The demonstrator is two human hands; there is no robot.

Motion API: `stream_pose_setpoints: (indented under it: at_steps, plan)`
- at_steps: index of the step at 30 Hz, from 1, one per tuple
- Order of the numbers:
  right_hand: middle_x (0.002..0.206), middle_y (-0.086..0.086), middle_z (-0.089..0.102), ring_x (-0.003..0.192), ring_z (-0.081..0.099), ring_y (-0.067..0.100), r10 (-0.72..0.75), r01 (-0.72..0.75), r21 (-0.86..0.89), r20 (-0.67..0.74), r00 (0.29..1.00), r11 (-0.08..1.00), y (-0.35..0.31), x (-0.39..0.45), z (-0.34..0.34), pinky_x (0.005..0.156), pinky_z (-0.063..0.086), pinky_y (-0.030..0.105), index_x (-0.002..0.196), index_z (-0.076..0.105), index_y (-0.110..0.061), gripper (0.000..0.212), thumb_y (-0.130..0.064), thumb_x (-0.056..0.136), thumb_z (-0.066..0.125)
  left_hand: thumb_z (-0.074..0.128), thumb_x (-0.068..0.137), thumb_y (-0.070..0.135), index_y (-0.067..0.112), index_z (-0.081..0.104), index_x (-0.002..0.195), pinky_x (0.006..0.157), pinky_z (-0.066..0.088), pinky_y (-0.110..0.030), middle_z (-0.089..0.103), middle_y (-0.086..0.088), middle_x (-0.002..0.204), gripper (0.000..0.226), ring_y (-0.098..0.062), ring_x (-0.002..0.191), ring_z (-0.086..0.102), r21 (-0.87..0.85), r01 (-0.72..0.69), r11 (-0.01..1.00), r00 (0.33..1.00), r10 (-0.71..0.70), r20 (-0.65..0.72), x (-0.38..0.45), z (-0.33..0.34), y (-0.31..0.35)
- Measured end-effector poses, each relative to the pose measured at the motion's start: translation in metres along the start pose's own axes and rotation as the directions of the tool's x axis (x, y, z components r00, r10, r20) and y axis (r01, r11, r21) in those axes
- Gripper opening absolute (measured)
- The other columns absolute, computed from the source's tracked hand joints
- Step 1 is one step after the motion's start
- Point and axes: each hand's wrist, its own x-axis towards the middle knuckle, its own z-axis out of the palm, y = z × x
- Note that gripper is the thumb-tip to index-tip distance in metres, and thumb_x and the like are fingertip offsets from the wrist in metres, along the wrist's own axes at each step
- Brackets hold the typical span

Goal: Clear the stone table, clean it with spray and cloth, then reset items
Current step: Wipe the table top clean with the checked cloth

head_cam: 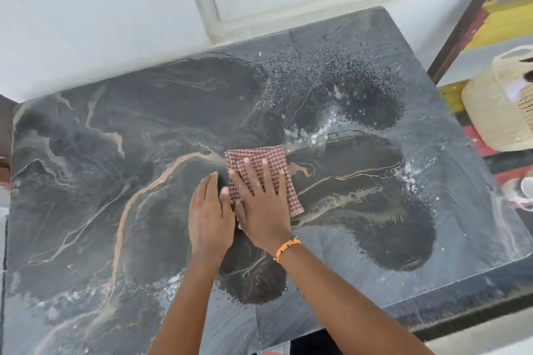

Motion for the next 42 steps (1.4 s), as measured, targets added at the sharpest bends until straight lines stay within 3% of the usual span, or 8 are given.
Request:
stream_pose_setpoints:
  at_steps: [4, 13, 18, 24, 27, 29, 35, 42]
  plan:
    - [0.157, -0.001, 0.023, 0.145, 0.018, 0.031, -0.200, 0.202, -0.022, 0.068, 0.977, 0.979, 0.037, 0.042, -0.016, 0.116, 0.007, 0.054, 0.146, 0.026, -0.034, 0.055, -0.037, 0.091, 0.036, 0.034, 0.097, 0.028, 0.007, 0.027, 0.143, 0.118, 0.014, -0.038, 0.028, -0.011, 0.152, 0.051, -0.023, 0.142, 0.020, 0.056, 0.001, 0.998, 1.000, -0.002, 0.022, 0.010, 0.003, 0.009]
    - [0.159, -0.003, 0.016, 0.147, 0.013, 0.030, 0.311, -0.314, -0.019, -0.078, 0.947, 0.949, 0.197, 0.059, -0.059, 0.118, 0.010, 0.054, 0.147, 0.021, -0.037, 0.056, -0.034, 0.093, 0.038, 0.052, 0.088, 0.044, 0.010, 0.013, 0.147, 0.117, 0.010, -0.035, 0.004, -0.002, 0.158, 0.078, -0.023, 0.144, 0.008, 0.171, -0.074, 0.983, 0.977, 0.037, 0.211, 0.019, 0.021, 0.029]
    - [0.159, 0.005, 0.017, 0.145, 0.013, 0.037, 0.517, -0.517, 0.032, -0.108, 0.849, 0.856, 0.166, 0.027, -0.044, 0.114, 0.011, 0.059, 0.148, 0.023, -0.030, 0.058, -0.034, 0.093, 0.040, 0.044, 0.094, 0.028, 0.005, 0.026, 0.143, 0.116, 0.022, -0.039, 0.020, -0.009, 0.155, 0.058, -0.025, 0.142, 0.022, 0.166, -0.098, 0.981, 0.989, 0.077, 0.130, 0.017, 0.020, 0.029]
    - [0.157, 0.003, 0.023, 0.144, 0.021, 0.037, 0.061, -0.061, -0.035, 0.003, 0.998, 0.998, 0.059, 0.043, -0.021, 0.112, 0.015, 0.060, 0.147, 0.024, -0.032, 0.059, -0.038, 0.088, 0.031, 0.042, 0.088, 0.000, 0.005, 0.048, 0.131, 0.106, 0.035, -0.037, 0.047, -0.010, 0.140, 0.044, -0.027, 0.127, 0.044, -0.024, -0.010, 1.000, 1.000, 0.010, -0.006, 0.028, 0.012, 0.032]
    - [0.158, -0.001, 0.020, 0.146, 0.014, 0.034, -0.203, 0.206, -0.030, 0.095, 0.975, 0.978, 0.040, 0.090, -0.021, 0.115, 0.008, 0.058, 0.146, 0.023, -0.034, 0.057, -0.036, 0.090, 0.034, 0.044, 0.084, -0.004, 0.003, 0.047, 0.131, 0.106, 0.034, -0.044, 0.049, -0.013, 0.137, 0.048, -0.030, 0.125, 0.044, -0.007, 0.003, 1.000, 0.998, -0.003, -0.063, 0.038, 0.008, 0.033]
    - [0.158, -0.003, 0.020, 0.146, 0.015, 0.032, -0.248, 0.252, -0.032, 0.105, 0.963, 0.967, 0.045, 0.125, -0.026, 0.115, 0.006, 0.057, 0.145, 0.024, -0.036, 0.056, -0.034, 0.091, 0.037, 0.047, 0.088, 0.003, 0.004, 0.042, 0.135, 0.111, 0.029, -0.044, 0.044, -0.011, 0.141, 0.047, -0.028, 0.129, 0.039, 0.019, -0.004, 1.000, 0.998, 0.005, -0.056, 0.046, 0.007, 0.035]
    - [0.159, -0.004, 0.017, 0.147, 0.011, 0.028, -0.017, 0.017, -0.024, 0.004, 1.000, 1.000, 0.130, 0.185, -0.055, 0.117, 0.006, 0.054, 0.146, 0.021, -0.039, 0.055, -0.034, 0.092, 0.033, 0.049, 0.091, 0.040, 0.014, 0.015, 0.147, 0.116, -0.001, -0.029, 0.008, 0.003, 0.157, 0.070, -0.013, 0.145, 0.000, 0.101, -0.101, 0.990, 0.986, 0.085, 0.144, 0.087, 0.010, 0.043]
    - [0.159, 0.000, 0.017, 0.146, 0.012, 0.032, 0.397, -0.395, 0.042, -0.137, 0.908, 0.918, 0.200, 0.147, -0.066, 0.116, 0.009, 0.056, 0.147, 0.024, -0.033, 0.056, -0.029, 0.094, 0.040, 0.066, 0.077, 0.049, 0.016, 0.015, 0.147, 0.117, 0.015, -0.034, 0.006, 0.007, 0.158, 0.093, -0.015, 0.145, 0.003, 0.099, -0.041, 0.994, 0.983, 0.022, 0.184, 0.099, 0.013, 0.043]
